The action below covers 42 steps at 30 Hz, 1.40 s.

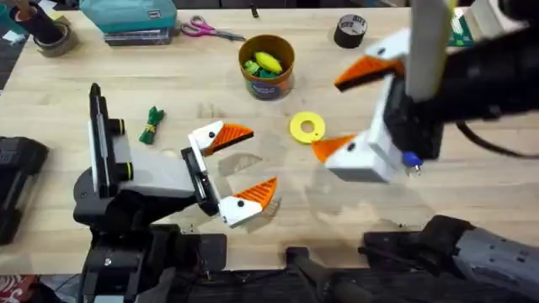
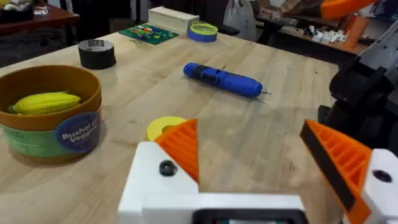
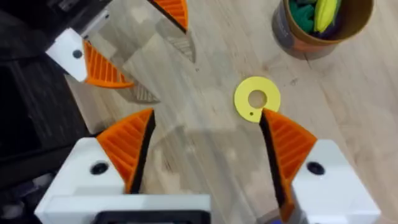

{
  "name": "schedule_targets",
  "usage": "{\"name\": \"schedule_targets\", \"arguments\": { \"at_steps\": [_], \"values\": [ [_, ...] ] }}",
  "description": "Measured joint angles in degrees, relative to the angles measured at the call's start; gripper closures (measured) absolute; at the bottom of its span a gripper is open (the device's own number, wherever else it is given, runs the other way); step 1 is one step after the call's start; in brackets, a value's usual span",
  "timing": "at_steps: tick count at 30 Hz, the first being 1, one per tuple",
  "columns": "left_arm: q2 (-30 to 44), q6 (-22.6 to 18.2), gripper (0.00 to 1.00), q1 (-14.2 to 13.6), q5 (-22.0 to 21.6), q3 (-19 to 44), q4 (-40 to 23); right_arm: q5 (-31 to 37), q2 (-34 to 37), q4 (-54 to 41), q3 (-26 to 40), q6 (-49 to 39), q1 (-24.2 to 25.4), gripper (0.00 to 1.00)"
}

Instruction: Pick up the gripper from the table and insert it into the empty holder that is missing its gripper. Then pick up a screw, insert it into the mounting hole, and use the screwdriver to tighten it. Finally, clean up the table by picking up the vegetable and placing it into the bucket.

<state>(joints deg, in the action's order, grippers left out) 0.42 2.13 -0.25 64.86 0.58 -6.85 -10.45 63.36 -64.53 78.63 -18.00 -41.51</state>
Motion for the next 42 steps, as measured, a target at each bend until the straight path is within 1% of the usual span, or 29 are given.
{"name": "schedule_targets", "arguments": {
  "at_steps": [4, 7, 32, 33, 38, 39, 40, 42],
  "values": [
    [0.00, 0.00, 0.016, 0.00, 0.00, 0.00, 0.00, -1.13, -4.42, 1.87, -5.44, 0.01, 1.65, 0.006],
    [0.00, -0.01, 0.015, 0.00, 0.00, 0.00, 0.00, -1.47, -5.79, 1.38, -7.27, 0.02, 2.74, 0.006],
    [-0.01, -0.03, 0.015, 0.00, -0.01, 0.00, 0.01, -1.91, -5.80, 1.51, -7.56, 0.02, 2.96, 0.006],
    [-0.01, 0.10, 0.083, 0.00, 0.00, 0.00, 0.00, -1.92, -5.80, 1.51, -7.56, 0.02, 2.96, 0.006],
    [0.01, -0.11, 0.858, 0.00, -0.29, 0.00, 0.07, -1.91, -5.80, 1.53, -7.56, 0.02, 2.96, 0.005],
    [0.01, -0.39, 0.963, 0.00, -0.44, 0.00, 0.11, -1.91, -5.80, 1.53, -7.56, 0.02, 2.96, 0.005],
    [0.01, -0.38, 0.988, 0.00, -0.47, 0.00, 0.13, -1.90, -5.80, 1.53, -7.56, 0.02, 2.96, 0.005],
    [-0.01, -0.39, 0.990, 0.00, -0.59, 0.00, 0.15, -1.91, -5.80, 1.53, -7.56, 0.25, 2.97, 0.005]
  ]
}}
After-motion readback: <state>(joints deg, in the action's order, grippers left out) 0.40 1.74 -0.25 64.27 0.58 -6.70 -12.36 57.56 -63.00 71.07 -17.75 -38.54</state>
